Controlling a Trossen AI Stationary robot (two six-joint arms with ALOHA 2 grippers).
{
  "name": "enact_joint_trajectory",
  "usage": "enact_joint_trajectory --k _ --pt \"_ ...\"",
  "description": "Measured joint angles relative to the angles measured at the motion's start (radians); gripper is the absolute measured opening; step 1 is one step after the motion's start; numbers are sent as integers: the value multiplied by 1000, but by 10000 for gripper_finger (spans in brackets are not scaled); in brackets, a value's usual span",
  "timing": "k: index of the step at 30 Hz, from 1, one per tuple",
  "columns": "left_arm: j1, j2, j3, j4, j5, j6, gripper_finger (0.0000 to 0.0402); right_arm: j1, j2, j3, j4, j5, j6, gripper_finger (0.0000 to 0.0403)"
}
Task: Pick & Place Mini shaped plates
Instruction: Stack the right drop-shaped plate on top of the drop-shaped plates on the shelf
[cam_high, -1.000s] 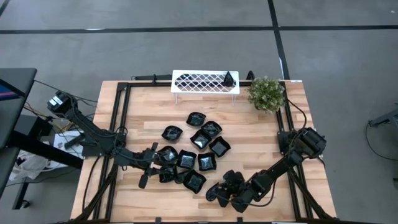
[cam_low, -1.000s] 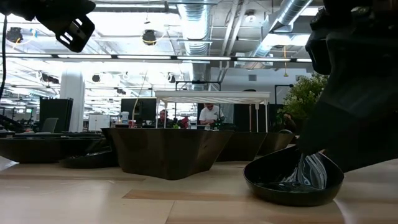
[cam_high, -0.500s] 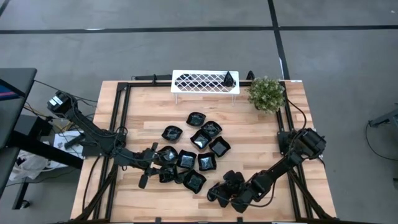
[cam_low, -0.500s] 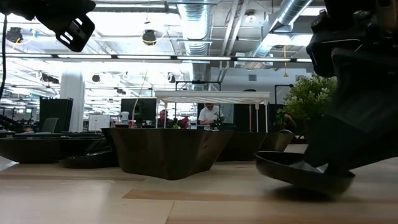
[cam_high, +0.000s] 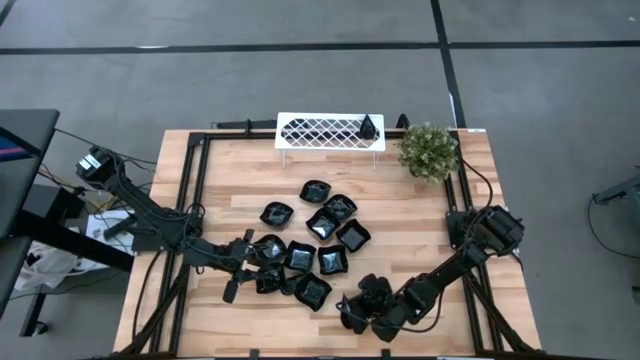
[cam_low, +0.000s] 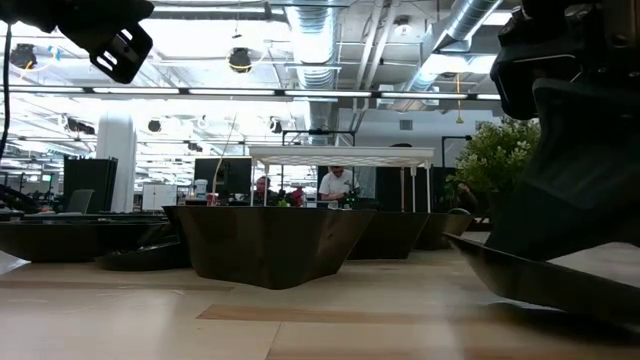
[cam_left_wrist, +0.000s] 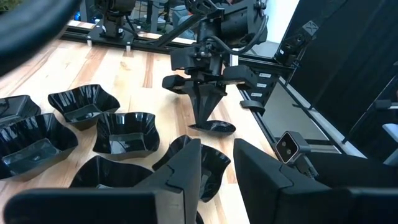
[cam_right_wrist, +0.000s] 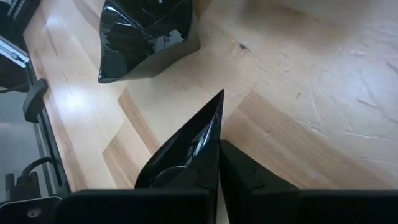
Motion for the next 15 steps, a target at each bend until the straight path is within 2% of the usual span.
enact_joint_trajectory --k 7,15 --pt "0 0 0 0 0 0 97 0 -60 0 -13 26 -70 1" --pt "4 0 0 4 -4 4 97 -66 -285 0 -163 59 -234 1"
